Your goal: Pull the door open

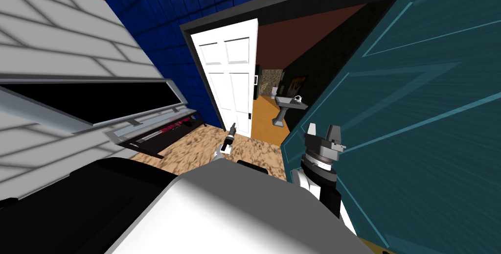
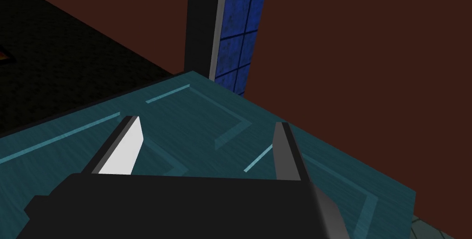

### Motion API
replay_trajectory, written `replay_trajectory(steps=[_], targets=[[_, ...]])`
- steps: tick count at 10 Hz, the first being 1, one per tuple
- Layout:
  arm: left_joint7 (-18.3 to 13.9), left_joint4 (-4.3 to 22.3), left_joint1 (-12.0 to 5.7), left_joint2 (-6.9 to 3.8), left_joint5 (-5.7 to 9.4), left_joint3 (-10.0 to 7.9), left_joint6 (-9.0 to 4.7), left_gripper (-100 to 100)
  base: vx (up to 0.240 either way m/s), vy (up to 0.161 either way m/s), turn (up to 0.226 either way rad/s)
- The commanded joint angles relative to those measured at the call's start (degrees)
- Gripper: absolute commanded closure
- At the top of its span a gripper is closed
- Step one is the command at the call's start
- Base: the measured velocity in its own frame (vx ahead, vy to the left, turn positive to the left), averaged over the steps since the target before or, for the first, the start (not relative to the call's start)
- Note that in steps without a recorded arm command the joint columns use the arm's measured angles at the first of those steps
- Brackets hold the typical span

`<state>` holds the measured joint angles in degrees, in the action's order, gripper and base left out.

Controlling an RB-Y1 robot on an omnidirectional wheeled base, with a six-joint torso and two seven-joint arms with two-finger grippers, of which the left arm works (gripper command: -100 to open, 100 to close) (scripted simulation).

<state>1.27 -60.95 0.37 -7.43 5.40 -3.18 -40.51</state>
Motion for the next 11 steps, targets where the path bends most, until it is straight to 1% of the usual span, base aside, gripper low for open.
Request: replay_trajectory(steps=[1,5,11], targets=[[-0.3,2.9,-1.25,-0.14,0.37,0.01,-0.81,-100,0.104,-0.011,-0.106],[-1.0,10.2,-4.18,-0.50,1.26,0.05,-2.60,-100,0.107,0.001,-0.096],[-1.9,19.5,-8.04,-0.93,2.44,0.09,-4.96,-100,0.099,0.007,-0.090]])
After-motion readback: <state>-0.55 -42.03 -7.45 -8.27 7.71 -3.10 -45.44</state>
